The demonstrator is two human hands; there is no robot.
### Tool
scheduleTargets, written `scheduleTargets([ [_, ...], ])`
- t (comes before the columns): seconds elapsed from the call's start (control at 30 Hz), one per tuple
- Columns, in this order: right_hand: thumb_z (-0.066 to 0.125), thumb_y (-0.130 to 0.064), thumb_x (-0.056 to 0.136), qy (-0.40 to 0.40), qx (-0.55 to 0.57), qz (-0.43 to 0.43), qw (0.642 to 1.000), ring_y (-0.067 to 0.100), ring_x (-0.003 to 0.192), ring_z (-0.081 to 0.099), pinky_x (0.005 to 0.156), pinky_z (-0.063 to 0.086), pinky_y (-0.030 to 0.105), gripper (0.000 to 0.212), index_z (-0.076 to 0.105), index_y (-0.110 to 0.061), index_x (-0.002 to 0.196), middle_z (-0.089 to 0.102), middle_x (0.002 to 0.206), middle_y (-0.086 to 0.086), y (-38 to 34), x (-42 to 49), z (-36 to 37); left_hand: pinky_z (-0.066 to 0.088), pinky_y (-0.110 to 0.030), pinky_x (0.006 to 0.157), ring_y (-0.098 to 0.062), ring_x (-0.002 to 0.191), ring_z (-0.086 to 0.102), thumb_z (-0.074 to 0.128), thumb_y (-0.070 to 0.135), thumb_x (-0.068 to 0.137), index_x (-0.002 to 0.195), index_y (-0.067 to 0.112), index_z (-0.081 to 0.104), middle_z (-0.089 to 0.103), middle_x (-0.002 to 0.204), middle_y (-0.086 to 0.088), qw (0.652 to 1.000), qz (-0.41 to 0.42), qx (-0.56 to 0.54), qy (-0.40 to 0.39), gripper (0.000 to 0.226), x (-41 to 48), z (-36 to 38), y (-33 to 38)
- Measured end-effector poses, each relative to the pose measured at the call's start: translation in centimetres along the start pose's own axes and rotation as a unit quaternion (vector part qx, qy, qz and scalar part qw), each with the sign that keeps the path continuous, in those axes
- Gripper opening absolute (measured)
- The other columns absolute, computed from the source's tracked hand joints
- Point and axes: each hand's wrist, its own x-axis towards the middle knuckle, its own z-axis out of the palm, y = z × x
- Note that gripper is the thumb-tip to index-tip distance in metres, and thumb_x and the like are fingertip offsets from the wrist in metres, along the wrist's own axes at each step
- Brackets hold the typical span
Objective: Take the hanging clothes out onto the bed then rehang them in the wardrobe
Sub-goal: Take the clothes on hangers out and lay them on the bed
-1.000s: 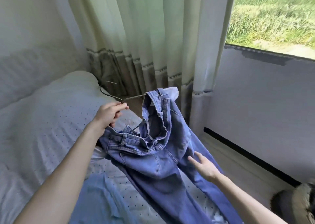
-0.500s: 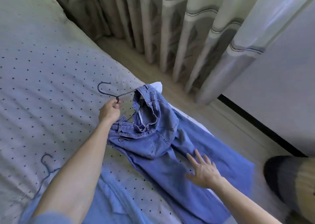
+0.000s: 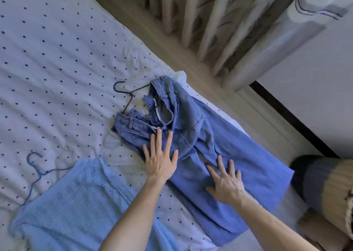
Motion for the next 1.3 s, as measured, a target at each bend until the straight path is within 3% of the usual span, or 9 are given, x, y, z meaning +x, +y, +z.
scheduleTargets([
  [0.07, 0.049, -0.06, 0.09, -0.015, -0.012, -0.016, 1.0, 0.044, 0.149, -0.005, 0.113, 0.022, 0.055, 0.079, 0.004, -0.045, 0.154, -0.018, 0.164, 0.001, 0.6, -0.3, -0.7, 0.004, -0.064, 0.117, -0.028, 0.153, -0.007, 0.029, 0.063, 0.098, 0.156, 0.044, -0.006, -0.031, 0.162, 0.0, 0.994, -0.045, 0.05, -0.083, 0.07, -0.6, 1.2, 0.1],
  [0.17, 0.046, -0.051, 0.094, -0.03, -0.011, -0.042, 0.999, 0.033, 0.149, 0.01, 0.111, 0.028, 0.051, 0.064, 0.019, -0.041, 0.152, 0.002, 0.165, -0.001, 1.7, -1.6, -2.3, -0.003, -0.061, 0.118, -0.029, 0.153, -0.011, 0.03, 0.06, 0.099, 0.156, 0.045, -0.006, -0.038, 0.158, -0.001, 0.981, -0.06, 0.1, -0.154, 0.069, -0.5, -0.5, 0.6],
  [0.3, 0.042, -0.043, 0.097, 0.002, 0.035, -0.052, 0.998, 0.026, 0.138, 0.034, 0.104, 0.037, 0.041, 0.046, 0.043, -0.035, 0.142, 0.041, 0.146, -0.003, 3.2, -5.4, -3.8, 0.002, -0.058, 0.12, -0.027, 0.154, -0.002, 0.032, 0.047, 0.102, 0.157, 0.037, 0.014, -0.02, 0.165, 0.0, 0.974, -0.069, 0.102, -0.191, 0.06, -2.6, -4.5, 2.4],
  [0.4, 0.04, -0.041, 0.097, 0.069, 0.079, -0.048, 0.993, 0.024, 0.134, 0.04, 0.099, 0.04, 0.037, 0.04, 0.052, -0.032, 0.134, 0.053, 0.132, -0.008, 5.3, -9.8, -4.4, 0.008, -0.056, 0.12, -0.024, 0.154, 0.003, 0.033, 0.044, 0.102, 0.158, 0.034, 0.016, 0.003, 0.168, 0.0, 0.974, -0.042, 0.092, -0.202, 0.059, -6.4, -6.7, 4.6],
  [0.57, 0.037, -0.041, 0.094, 0.244, 0.131, -0.031, 0.96, 0.024, 0.131, 0.047, 0.1, 0.046, 0.038, 0.04, 0.061, -0.029, 0.124, 0.06, 0.13, -0.005, 10.5, -19.9, -5.0, 0.009, -0.054, 0.122, -0.021, 0.153, 0.009, 0.034, 0.043, 0.102, 0.158, 0.031, 0.018, 0.018, 0.166, 0.002, 0.978, 0.092, 0.1, -0.157, 0.06, -13.5, -10.9, 12.3],
  [0.77, 0.042, -0.047, 0.09, 0.443, 0.182, 0.058, 0.876, 0.024, 0.122, 0.062, 0.093, 0.056, 0.043, 0.042, 0.069, -0.032, 0.118, 0.069, 0.124, -0.005, 17.2, -32.6, -0.8, 0.007, -0.052, 0.122, -0.02, 0.153, 0.009, 0.036, 0.041, 0.102, 0.158, 0.03, 0.022, 0.022, 0.164, 0.003, 0.948, 0.276, 0.153, -0.033, 0.059, -20.7, -14.7, 24.9],
  [0.93, 0.044, -0.046, 0.094, 0.542, 0.224, 0.177, 0.791, 0.016, 0.136, 0.047, 0.113, 0.036, 0.032, 0.044, 0.062, -0.032, 0.132, 0.06, 0.137, -0.008, 22.3, -44.2, 6.9, 0.007, -0.05, 0.123, -0.017, 0.153, 0.01, 0.041, 0.045, 0.101, 0.156, 0.034, 0.025, 0.026, 0.163, 0.006, 0.878, 0.431, 0.199, 0.055, 0.058, -29.4, -15.1, 37.7],
  [1.13, 0.038, -0.048, 0.095, 0.576, 0.283, 0.381, 0.666, 0.01, 0.139, 0.04, 0.113, 0.015, 0.017, 0.046, 0.061, -0.037, 0.132, 0.056, 0.139, -0.015, 24.8, -59.8, 19.2, 0.011, -0.04, 0.123, -0.011, 0.152, 0.012, 0.04, 0.044, 0.101, 0.154, 0.041, 0.026, 0.028, 0.161, 0.015, 0.738, 0.641, 0.195, 0.081, 0.054, -45.9, -11.3, 50.4],
  [1.3, 0.038, -0.049, 0.096, 0.576, 0.282, 0.519, 0.565, 0.007, 0.14, 0.037, 0.116, 0.026, 0.025, 0.045, 0.06, -0.037, 0.132, 0.058, 0.138, -0.016, 24.8, -71.0, 29.2, 0.019, -0.032, 0.12, -0.008, 0.148, 0.021, 0.042, 0.042, 0.101, 0.152, 0.039, 0.031, 0.034, 0.157, 0.017, 0.605, 0.778, 0.157, 0.062, 0.053, -60.1, -5.6, 56.5],
])
